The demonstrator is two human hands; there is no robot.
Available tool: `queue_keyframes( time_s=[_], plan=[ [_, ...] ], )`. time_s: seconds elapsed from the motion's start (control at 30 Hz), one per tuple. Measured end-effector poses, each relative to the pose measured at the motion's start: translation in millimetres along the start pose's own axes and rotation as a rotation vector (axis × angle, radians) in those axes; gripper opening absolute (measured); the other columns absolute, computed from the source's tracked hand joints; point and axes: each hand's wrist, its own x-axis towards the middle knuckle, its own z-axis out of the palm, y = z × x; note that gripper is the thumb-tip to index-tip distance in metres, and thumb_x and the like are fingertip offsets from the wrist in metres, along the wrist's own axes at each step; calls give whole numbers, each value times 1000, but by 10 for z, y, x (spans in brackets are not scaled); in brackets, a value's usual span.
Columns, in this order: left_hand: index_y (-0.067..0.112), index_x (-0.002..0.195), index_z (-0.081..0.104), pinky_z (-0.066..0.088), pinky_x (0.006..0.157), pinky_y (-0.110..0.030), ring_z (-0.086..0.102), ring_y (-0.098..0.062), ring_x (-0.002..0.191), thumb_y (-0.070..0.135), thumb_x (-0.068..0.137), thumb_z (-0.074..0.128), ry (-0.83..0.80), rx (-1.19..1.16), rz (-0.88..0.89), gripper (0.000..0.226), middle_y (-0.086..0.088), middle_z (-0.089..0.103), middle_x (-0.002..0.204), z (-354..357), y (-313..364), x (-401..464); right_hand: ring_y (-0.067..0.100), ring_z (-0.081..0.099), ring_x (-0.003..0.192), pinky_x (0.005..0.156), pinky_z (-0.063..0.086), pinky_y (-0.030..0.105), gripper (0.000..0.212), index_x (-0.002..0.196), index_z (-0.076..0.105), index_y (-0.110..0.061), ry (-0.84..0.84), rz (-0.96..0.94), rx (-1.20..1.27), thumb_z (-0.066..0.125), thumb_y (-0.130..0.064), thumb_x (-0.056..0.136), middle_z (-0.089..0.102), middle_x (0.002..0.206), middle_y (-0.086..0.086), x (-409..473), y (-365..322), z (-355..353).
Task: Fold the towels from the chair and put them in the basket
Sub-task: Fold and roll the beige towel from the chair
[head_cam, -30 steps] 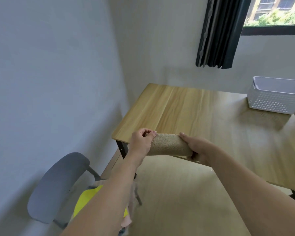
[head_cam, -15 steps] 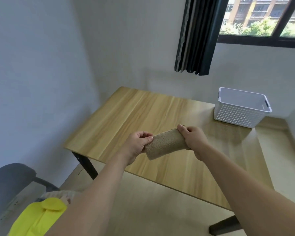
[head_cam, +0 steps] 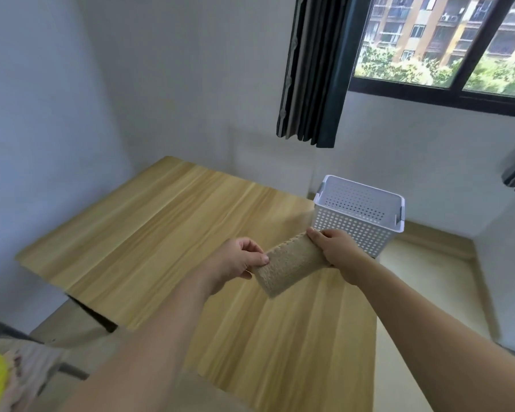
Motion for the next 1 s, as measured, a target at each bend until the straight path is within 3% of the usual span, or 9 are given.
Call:
queue_keyframes(
  time_s=[0.13,0.3,0.47,0.57,0.67,0.73,0.8,0.87,1.0],
  plan=[
    [12,82,58,44,60,-24,54,-12,67,17,84,71,-58,46,58,14,0,60,76,516,236,405,17,53,81,73,43,31,38,95,67,-7,21,-55,-64,51,-42,95,60,89,4,384,234,-570],
    [13,81,57,43,61,-24,52,-12,68,14,83,71,-1,84,90,15,0,58,74,1242,620,1018,19,55,89,89,46,39,34,98,66,-13,-81,-65,-177,50,-43,95,61,95,4,1049,377,-1422],
    [15,86,59,43,59,-23,54,-10,65,7,85,68,81,56,72,12,0,60,76,1857,1041,1611,18,54,94,90,44,37,25,104,63,-20,-197,-154,-312,50,-40,96,59,101,0,1698,327,-2201],
    [19,87,66,48,66,-28,58,-13,71,10,86,65,118,106,46,9,0,65,80,2094,1267,1936,20,54,102,89,46,36,22,112,62,-26,-267,-235,-425,51,-36,96,59,111,-2,2023,222,-2553],
    [13,89,72,54,78,-41,60,-19,74,12,81,60,143,169,4,14,-4,68,82,2260,1414,2398,19,56,99,82,46,32,16,107,63,-32,-275,-310,-469,53,-31,94,61,107,-3,2436,175,-2806],
    [11,83,70,54,80,-43,59,-21,73,10,79,57,185,193,-21,14,-5,66,77,2345,1476,2750,19,57,102,90,48,34,20,109,63,-33,-341,-314,-484,52,-26,93,61,110,-3,2768,176,-2914],
    [10,77,68,52,73,-40,57,-23,72,7,79,55,219,208,-66,14,-5,63,75,2416,1502,3145,19,56,104,93,47,33,33,117,60,-31,-418,-282,-541,49,-17,89,58,112,-4,3154,200,-2978],
    [10,74,64,44,64,-34,53,-24,69,5,78,52,230,236,-121,13,-9,58,73,2493,1501,3540,19,55,101,84,46,29,41,113,59,-32,-453,-334,-720,42,-10,84,58,110,-4,3584,276,-2977],
    [9,76,60,36,57,-28,51,-24,65,4,80,51,169,361,-293,11,-12,54,73,2700,1414,4353,21,56,93,74,46,29,38,112,61,-22,-509,-438,-1028,42,-7,83,62,110,0,4408,566,-2835]
  ],
)
